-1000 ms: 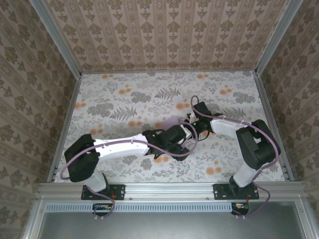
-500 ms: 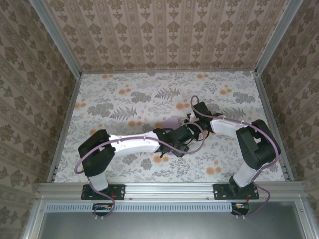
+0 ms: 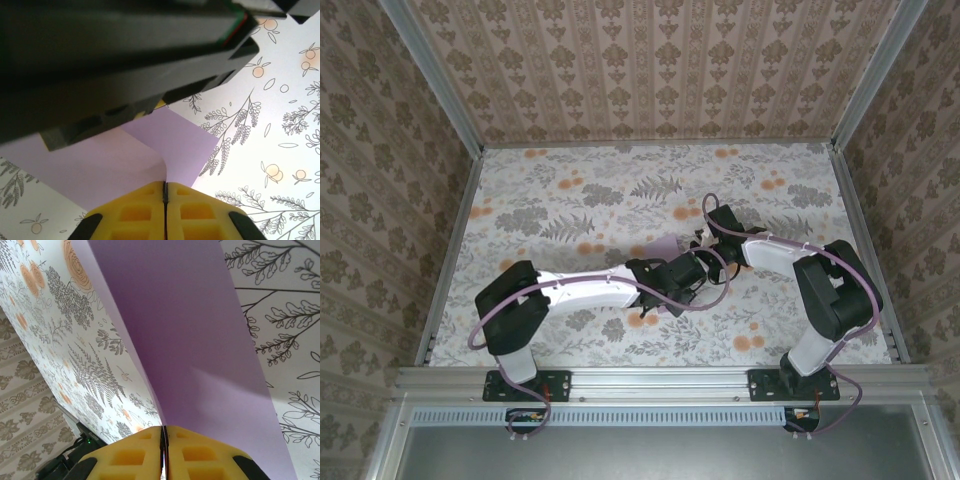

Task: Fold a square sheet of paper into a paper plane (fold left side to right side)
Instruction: Fold the triangle a second time at the center of the table.

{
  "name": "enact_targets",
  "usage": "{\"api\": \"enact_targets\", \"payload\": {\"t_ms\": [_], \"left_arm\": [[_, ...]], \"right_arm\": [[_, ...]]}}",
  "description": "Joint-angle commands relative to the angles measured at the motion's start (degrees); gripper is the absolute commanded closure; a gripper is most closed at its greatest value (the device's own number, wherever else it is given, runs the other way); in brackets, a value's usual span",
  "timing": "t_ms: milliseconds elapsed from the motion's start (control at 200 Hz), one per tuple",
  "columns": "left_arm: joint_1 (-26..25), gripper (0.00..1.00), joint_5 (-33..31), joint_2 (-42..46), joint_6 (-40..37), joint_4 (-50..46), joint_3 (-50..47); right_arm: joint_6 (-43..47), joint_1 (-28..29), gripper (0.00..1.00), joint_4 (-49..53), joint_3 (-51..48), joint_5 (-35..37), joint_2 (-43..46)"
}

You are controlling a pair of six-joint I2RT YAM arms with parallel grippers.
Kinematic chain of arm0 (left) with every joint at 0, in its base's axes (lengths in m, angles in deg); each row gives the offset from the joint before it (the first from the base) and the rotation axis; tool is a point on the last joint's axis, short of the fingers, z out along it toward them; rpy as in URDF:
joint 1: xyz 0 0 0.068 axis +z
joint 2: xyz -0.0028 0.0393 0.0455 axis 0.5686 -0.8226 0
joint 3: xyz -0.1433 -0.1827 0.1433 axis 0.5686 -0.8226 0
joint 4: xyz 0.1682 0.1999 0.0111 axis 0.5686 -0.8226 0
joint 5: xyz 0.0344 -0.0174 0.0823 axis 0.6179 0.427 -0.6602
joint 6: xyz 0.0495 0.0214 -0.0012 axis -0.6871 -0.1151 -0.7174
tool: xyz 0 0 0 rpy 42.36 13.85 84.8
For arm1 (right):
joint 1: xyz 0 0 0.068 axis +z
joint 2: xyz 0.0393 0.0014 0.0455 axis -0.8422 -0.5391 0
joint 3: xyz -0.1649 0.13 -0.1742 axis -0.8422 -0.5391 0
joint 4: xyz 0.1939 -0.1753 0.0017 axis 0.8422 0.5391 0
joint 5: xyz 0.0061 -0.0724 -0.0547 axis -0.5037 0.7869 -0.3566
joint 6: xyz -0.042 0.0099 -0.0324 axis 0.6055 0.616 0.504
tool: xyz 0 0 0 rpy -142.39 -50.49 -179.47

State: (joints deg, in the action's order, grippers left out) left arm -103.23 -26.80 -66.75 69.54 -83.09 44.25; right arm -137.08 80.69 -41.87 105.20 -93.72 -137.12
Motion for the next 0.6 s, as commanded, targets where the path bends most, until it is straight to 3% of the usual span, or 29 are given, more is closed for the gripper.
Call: {"api": "enact_targets", "payload": {"t_ms": [0,395,505,595], "left_arm": [[0.5,0.97,3.3,3.4,0.6,2.2,-1.9],[8.0,0.94,20.1,10.1,7.3,15.2,-12.0],[10.1,0.93,23.5,11.1,9.6,18.9,-14.7],[11.5,0.92,25.8,11.7,11.4,21.8,-16.9]], "right_arm": [[1.3,0.3,0.86,2.1,1.7,1.4,1.1],[3.8,-2.3,0.51,0.8,-0.5,8.8,13.9],[5.1,-2.6,0.52,2.1,-3.3,11.1,19.0],[5.2,-2.6,0.61,1.8,-6.9,11.2,22.1]]}}
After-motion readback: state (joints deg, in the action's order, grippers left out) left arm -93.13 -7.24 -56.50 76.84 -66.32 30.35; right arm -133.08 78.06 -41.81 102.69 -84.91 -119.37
